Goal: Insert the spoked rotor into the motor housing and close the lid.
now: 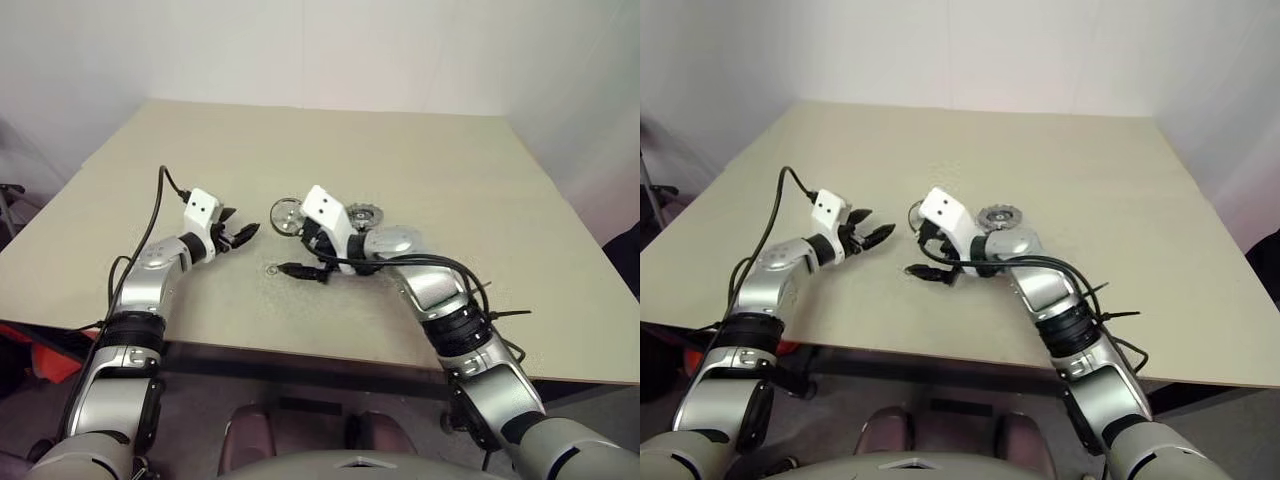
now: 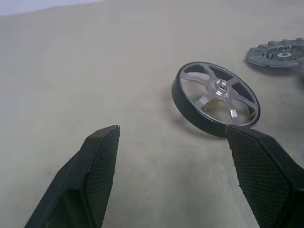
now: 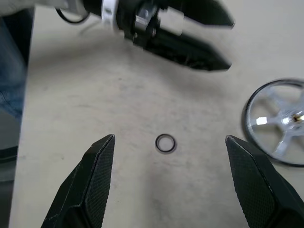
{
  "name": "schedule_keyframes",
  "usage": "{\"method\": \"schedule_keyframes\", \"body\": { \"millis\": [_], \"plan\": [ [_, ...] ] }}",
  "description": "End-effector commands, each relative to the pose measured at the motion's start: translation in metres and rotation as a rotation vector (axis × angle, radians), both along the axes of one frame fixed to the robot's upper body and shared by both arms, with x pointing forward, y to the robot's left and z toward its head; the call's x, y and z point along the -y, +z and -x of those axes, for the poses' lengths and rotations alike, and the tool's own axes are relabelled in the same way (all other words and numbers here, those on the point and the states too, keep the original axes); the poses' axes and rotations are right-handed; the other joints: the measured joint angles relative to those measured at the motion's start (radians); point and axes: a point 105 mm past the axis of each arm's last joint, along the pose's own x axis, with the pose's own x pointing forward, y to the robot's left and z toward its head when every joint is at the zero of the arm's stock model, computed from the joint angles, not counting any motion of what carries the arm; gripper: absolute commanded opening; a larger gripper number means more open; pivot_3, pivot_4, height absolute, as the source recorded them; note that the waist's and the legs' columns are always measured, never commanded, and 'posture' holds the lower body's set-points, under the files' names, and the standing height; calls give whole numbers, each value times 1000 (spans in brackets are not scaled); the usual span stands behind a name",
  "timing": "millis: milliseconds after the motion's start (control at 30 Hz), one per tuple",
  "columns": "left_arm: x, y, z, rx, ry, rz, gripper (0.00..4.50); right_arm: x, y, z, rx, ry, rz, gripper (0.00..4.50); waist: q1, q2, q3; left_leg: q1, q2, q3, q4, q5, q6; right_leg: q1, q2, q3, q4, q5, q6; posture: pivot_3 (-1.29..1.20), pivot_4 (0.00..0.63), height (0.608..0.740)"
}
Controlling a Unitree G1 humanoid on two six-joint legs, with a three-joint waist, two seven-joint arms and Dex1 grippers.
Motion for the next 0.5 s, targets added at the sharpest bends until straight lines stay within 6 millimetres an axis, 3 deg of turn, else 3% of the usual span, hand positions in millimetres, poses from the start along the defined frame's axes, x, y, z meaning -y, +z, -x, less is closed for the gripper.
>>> {"method": "schedule_keyframes", "body": {
  "millis": [33,267,500],
  "plan": [
    [-3,14,-2,43,-4,-13,3788,-9,-4,-3,0,-7,-6,4168,-1,0,0,0,0,0,0,0,0,0,0,0,0,0,0,0,0,740],
    [-8,15,1,41,4,-19,3788,-15,-26,-8,-20,-27,22,4168,-1,0,0,0,0,0,0,0,-1,0,0,0,0,0,0,0,0,740],
    [-10,15,4,40,12,-24,3788,-27,-35,-14,-8,-35,21,4168,-3,0,0,0,1,0,-1,0,-1,0,0,0,0,0,0,0,0,740]
  ]
}}
